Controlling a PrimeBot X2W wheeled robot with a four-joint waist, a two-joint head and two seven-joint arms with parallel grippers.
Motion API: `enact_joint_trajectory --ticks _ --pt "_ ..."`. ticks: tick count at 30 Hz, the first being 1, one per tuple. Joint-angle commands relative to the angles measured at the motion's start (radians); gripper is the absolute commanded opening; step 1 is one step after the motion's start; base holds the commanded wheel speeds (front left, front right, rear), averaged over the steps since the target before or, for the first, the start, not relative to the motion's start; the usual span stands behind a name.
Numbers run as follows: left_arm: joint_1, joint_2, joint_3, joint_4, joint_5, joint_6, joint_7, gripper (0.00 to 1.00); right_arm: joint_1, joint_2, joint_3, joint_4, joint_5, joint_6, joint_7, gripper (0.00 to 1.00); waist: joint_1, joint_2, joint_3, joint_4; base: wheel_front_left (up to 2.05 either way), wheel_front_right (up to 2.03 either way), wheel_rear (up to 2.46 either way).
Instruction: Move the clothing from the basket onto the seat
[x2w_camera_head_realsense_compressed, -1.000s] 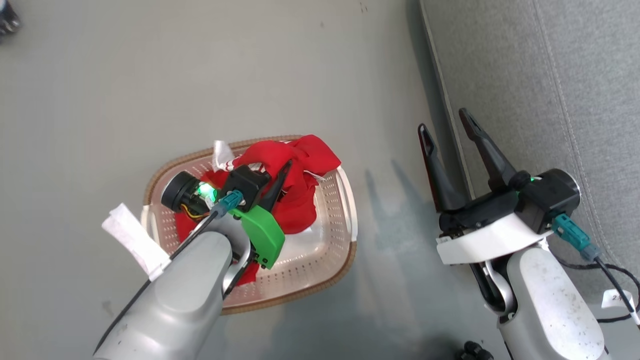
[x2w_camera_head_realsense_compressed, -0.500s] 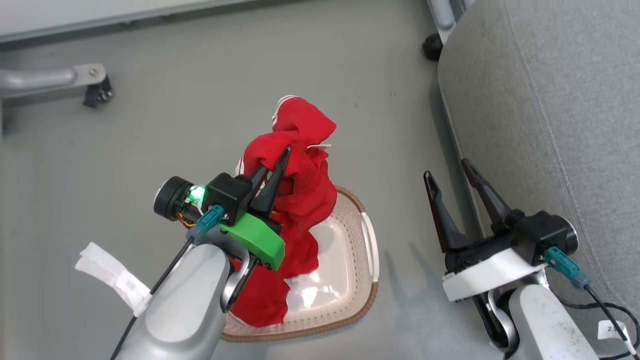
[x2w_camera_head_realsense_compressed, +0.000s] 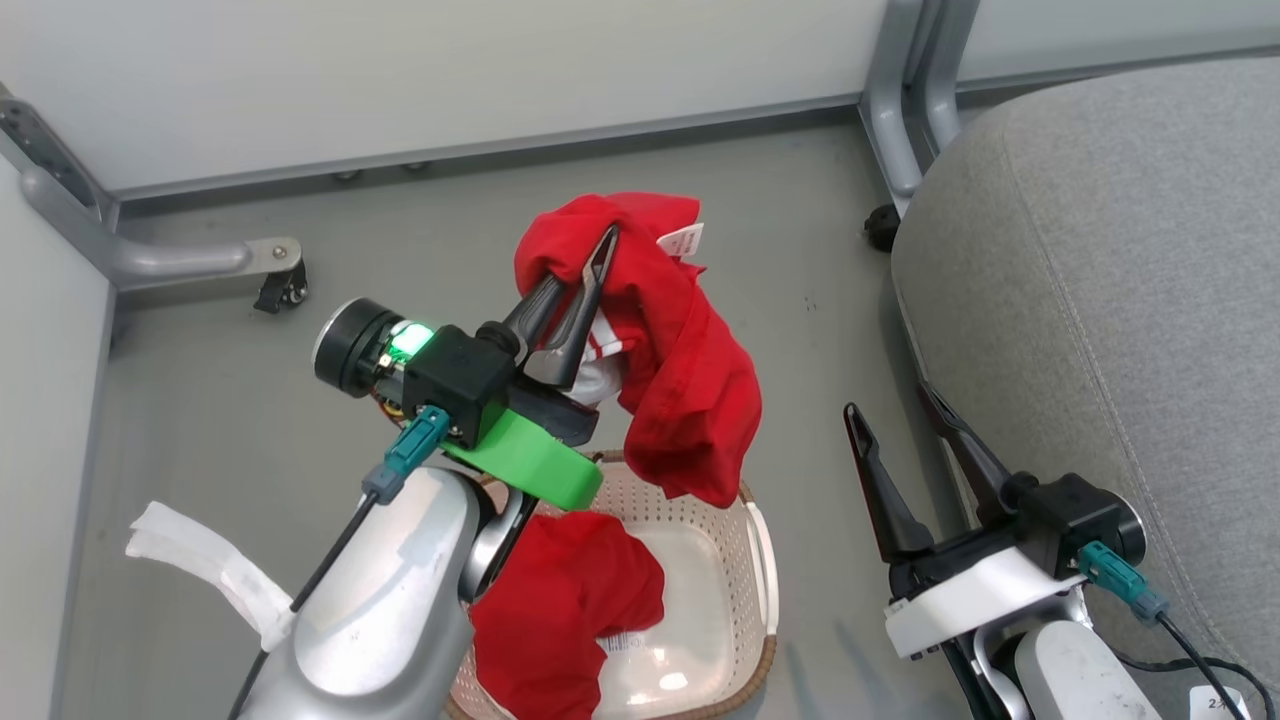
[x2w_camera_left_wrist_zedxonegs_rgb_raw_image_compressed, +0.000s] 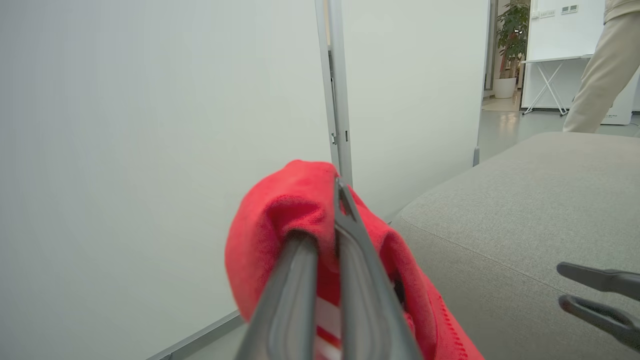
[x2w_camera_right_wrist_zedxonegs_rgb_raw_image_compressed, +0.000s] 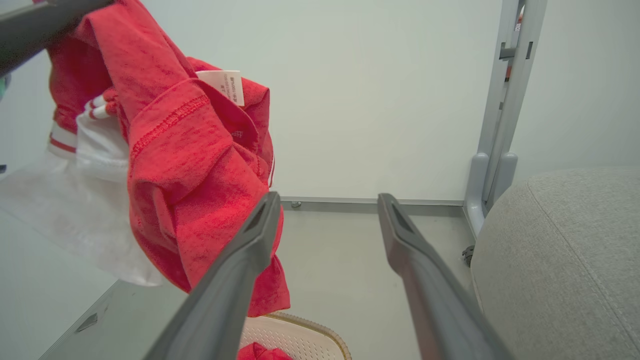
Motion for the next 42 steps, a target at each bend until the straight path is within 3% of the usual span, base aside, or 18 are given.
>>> enact_joint_trajectory --ticks 1,16,26,34,42 --pt "-0.016 -0.004 -0.003 -0.016 0.008 -0.004 -0.004 0.0 0.017 -0.004 0.0 0.002 0.006 0.0 -0.005 1.0 0.0001 0.0108 -0.03 0.005 0.0 0.0 0.0" --pt "-0.015 -0.006 -0.035 -0.05 0.016 -0.004 -0.004 0.0 0.024 -0.004 0.019 -0.039 0.01 0.0 -0.005 1.0 0.0001 0.0108 -0.052 0.002 0.0 0.0 0.0" --pt "-0.021 -0.011 -0.065 -0.042 0.013 -0.004 -0.004 0.0 -0.066 -0.004 0.141 -0.096 -0.001 0.0 -0.005 1.0 0.0001 0.0108 -0.043 0.017 0.0 0.0 0.0" --pt "-0.042 -0.02 -0.107 -0.05 0.008 -0.004 -0.004 0.0 -0.174 -0.004 0.224 -0.01 -0.02 0.0 -0.005 1.0 0.0001 0.0108 -0.022 0.043 0.0 0.0 0.0" --pt "-0.041 -0.03 -0.153 -0.066 -0.002 -0.004 -0.004 0.0 -0.222 -0.004 0.214 0.076 -0.03 0.0 -0.005 1.0 0.0001 0.0108 -0.004 0.069 0.0 0.0 0.0"
